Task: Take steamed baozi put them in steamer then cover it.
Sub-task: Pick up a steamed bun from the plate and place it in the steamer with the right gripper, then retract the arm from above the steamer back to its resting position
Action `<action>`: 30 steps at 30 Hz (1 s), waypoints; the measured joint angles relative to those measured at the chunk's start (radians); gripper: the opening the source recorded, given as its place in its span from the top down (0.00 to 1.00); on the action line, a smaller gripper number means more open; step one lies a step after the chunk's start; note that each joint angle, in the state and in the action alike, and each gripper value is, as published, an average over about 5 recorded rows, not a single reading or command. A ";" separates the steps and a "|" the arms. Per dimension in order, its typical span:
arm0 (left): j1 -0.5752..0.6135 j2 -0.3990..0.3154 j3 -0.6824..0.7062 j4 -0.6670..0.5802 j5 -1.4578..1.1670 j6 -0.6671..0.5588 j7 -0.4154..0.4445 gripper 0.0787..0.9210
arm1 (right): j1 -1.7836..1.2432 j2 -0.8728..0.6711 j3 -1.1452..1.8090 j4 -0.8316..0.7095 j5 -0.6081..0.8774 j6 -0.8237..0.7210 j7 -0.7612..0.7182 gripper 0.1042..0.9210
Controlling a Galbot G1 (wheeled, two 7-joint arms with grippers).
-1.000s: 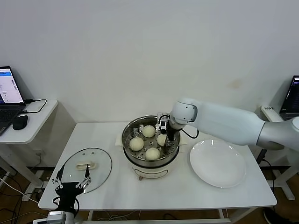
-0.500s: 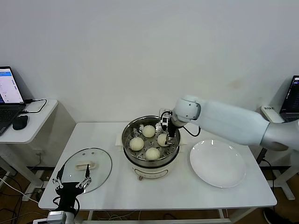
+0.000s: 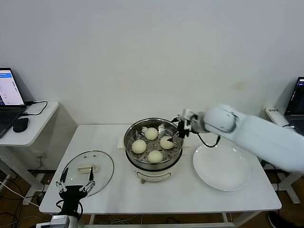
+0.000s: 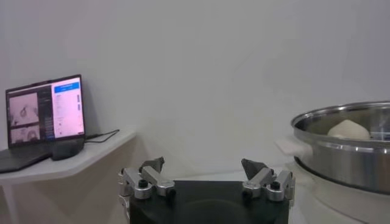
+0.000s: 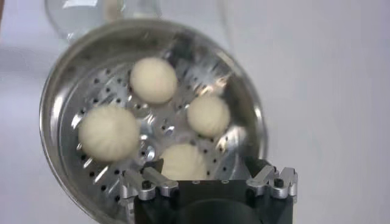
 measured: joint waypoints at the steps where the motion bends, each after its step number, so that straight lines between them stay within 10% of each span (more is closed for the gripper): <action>1: 0.000 -0.002 0.001 0.002 0.002 -0.002 0.001 0.12 | -0.060 -0.016 0.052 0.019 -0.003 0.029 0.028 0.12; 16: 0.012 -0.039 0.017 0.056 0.102 -0.072 -0.004 0.12 | -1.012 0.169 0.920 0.103 -0.216 0.525 0.180 0.12; 30: 0.014 0.001 -0.055 0.176 0.652 -0.121 -0.039 0.12 | -1.522 0.528 1.471 0.140 -0.324 0.678 0.169 0.12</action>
